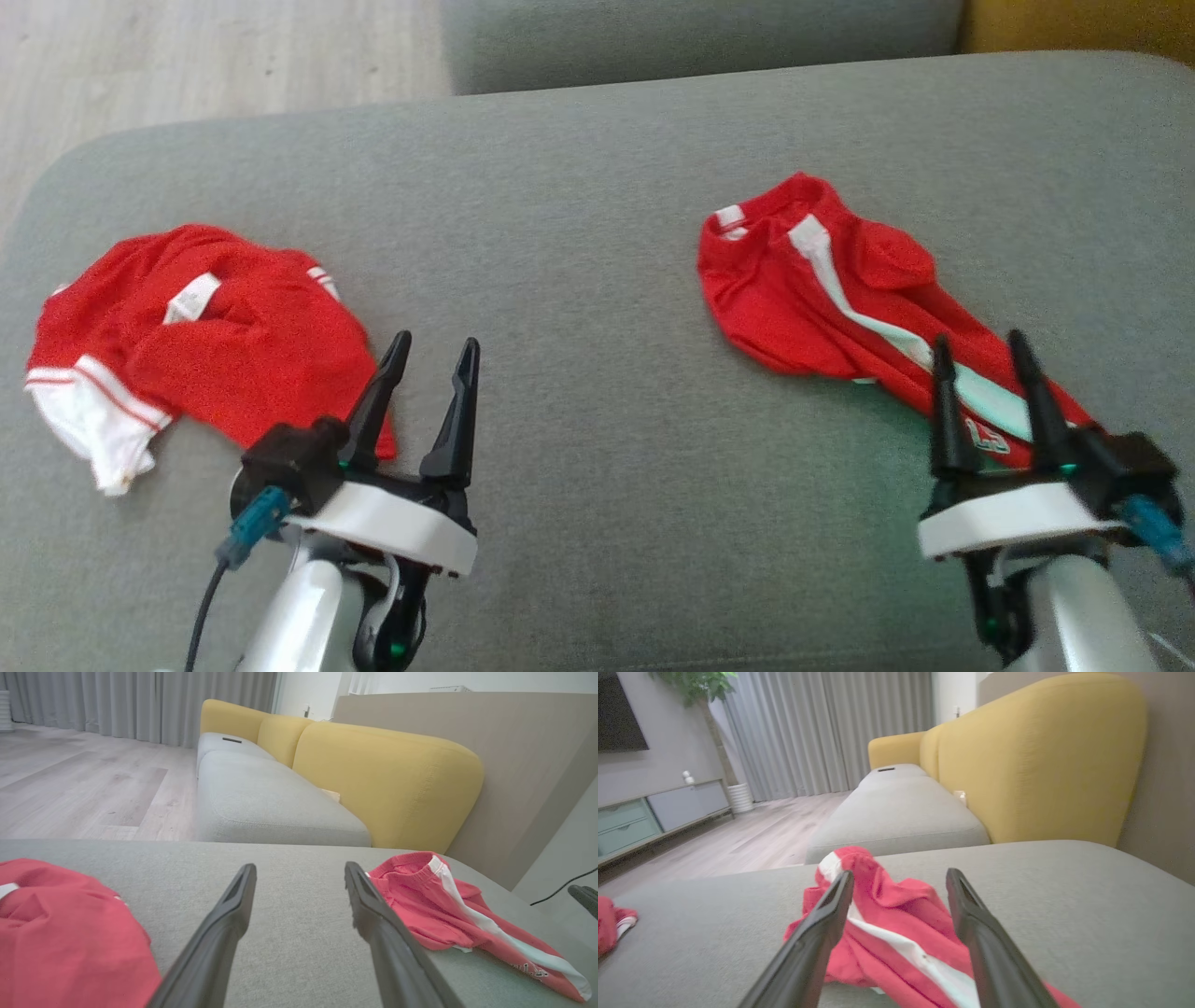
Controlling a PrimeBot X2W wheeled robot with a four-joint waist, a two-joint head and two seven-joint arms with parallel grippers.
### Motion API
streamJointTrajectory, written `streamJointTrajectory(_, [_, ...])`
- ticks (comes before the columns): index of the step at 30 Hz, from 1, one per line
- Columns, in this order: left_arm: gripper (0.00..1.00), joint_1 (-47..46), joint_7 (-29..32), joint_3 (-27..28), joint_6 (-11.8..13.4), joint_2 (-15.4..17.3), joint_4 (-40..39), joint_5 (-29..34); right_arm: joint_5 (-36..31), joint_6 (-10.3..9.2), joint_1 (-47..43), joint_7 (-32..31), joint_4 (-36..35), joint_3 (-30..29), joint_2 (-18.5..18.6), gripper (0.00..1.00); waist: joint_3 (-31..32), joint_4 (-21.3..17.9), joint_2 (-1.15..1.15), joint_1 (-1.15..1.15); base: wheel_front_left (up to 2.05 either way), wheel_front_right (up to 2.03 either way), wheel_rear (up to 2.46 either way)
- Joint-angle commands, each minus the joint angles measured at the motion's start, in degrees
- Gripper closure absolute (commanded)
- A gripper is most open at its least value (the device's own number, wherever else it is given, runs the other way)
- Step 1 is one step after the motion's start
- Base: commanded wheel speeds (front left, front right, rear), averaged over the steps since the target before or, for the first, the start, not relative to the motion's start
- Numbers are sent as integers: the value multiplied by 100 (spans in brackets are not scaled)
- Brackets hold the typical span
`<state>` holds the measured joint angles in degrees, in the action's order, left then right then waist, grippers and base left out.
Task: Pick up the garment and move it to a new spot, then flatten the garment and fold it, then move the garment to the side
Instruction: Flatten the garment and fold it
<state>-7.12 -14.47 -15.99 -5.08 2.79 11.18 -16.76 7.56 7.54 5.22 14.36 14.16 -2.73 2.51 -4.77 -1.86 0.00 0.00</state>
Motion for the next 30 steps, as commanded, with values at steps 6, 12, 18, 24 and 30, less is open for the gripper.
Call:
streamJointTrajectory(6, [0, -212, -52, 109, -27, 9, -188, 14, -204, -5, 849, -59, 713, 678, 118, 0, -205, 502, 0, 0, 0, 0, 0])
streamJointTrajectory(12, [0, -277, -52, -15, -41, 9, -180, 42, -361, -5, 1696, -175, 1709, 778, 374, 0, -402, 843, 0, 0, 0, 0, 0])
streamJointTrajectory(18, [0, -353, -52, -97, -4, 9, -206, -11, -383, -5, 2332, -135, 2530, 706, 485, 0, -552, 1061, 0, 0, 0, 0, 0])
streamJointTrajectory(24, [0, -405, -52, -96, 36, 9, -228, -41, -256, -5, 2730, 13, 2847, 878, 466, 100, -620, 1115, 0, 0, 0, 0, 0])
streamJointTrajectory(30, [0, -375, -52, -45, 56, 9, -200, -55, 363, -5, 2610, 59, 2414, 1725, 263, 100, -519, 1010, 0, 0, 0, 0, 0])
